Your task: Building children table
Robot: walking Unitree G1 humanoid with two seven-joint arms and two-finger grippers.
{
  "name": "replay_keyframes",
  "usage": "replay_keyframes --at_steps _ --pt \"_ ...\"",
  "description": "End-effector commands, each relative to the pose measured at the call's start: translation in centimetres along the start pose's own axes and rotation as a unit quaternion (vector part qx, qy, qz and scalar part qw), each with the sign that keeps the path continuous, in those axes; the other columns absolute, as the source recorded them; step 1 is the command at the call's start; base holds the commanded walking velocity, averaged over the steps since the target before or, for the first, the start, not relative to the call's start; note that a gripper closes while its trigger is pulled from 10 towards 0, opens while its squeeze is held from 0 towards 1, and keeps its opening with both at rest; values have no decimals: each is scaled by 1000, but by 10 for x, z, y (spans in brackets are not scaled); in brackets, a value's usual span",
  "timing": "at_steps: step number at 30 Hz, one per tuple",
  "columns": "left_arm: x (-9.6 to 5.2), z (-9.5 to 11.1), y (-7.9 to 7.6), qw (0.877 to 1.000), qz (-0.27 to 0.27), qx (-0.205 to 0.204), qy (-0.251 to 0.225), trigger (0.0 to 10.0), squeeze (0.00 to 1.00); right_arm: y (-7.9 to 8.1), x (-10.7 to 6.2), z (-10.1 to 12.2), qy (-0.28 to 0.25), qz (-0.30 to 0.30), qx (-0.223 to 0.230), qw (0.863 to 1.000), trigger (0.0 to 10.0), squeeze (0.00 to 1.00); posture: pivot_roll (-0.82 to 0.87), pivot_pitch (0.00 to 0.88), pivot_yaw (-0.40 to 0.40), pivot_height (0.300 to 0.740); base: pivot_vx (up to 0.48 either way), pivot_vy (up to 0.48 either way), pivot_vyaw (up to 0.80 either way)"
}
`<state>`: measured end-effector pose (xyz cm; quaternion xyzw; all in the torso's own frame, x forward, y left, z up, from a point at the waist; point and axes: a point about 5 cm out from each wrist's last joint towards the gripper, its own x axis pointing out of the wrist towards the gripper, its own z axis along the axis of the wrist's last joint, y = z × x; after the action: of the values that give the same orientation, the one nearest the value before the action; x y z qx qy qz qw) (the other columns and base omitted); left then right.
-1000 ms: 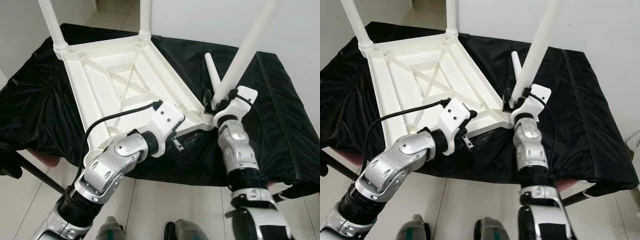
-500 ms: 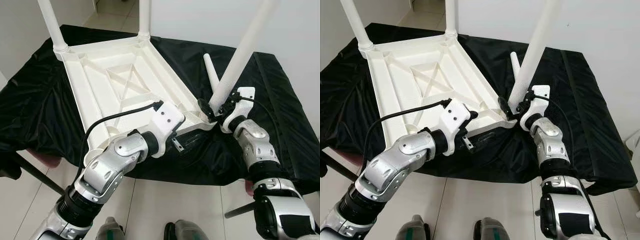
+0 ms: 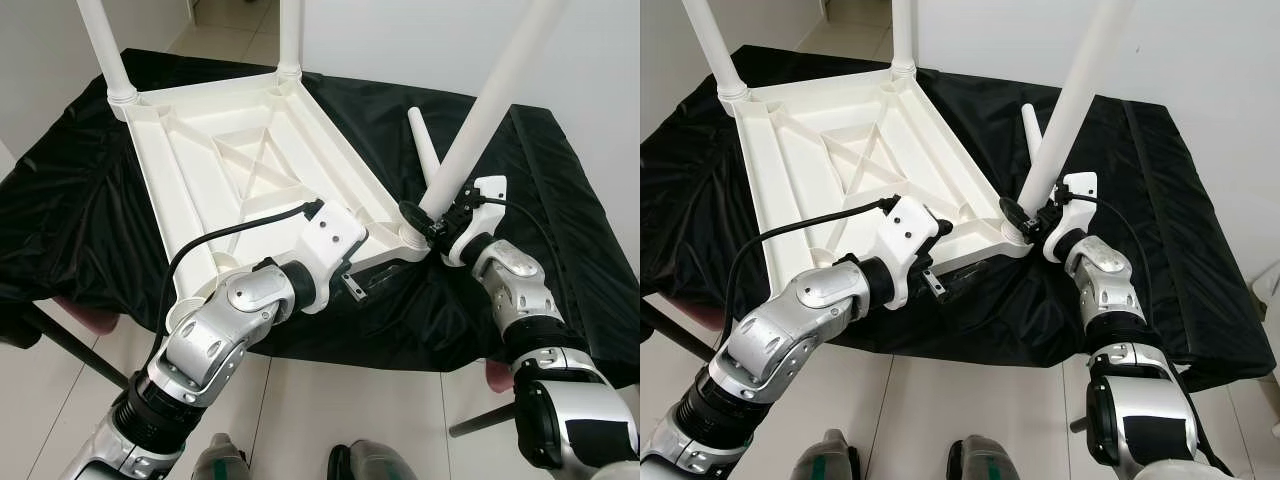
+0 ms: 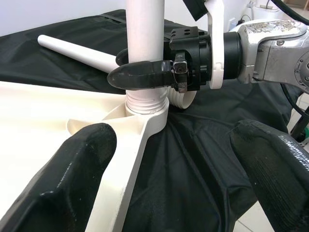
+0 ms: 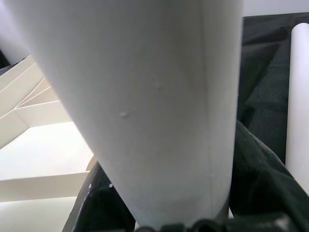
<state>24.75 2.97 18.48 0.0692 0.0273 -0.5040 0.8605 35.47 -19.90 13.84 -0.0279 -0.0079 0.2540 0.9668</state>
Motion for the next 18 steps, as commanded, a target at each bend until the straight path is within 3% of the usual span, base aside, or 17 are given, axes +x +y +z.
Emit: replay_keyframes --at_steps 1,4,5,6,18 --pt "0 1 -3 1000 -22 -3 0 10000 0 -2 -1 1 -10 -2 9 1000 0 0 -36 17 -35 740 0 0 0" --pt "0 1 -4 1000 -22 -4 -1 10000 0 -1 -1 2 -12 -7 15 1000 0 0 -36 17 -35 740 0 0 0" --pt "0 1 -4 1000 -23 -4 -1 10000 0 -1 0 1 -13 -12 17 1000 6588 0 -38 20 -35 740 0 0 0" --pt "0 1 -4 1000 -23 -4 -1 10000 0 0 0 1 -12 -19 21 1000 10000 0 -39 22 -37 740 0 0 0" --pt "1 1 -6 1000 -26 -10 -2 10000 0 14 1 8 -26 -112 29 993 10000 0 -46 33 -38 740 0 0 0"
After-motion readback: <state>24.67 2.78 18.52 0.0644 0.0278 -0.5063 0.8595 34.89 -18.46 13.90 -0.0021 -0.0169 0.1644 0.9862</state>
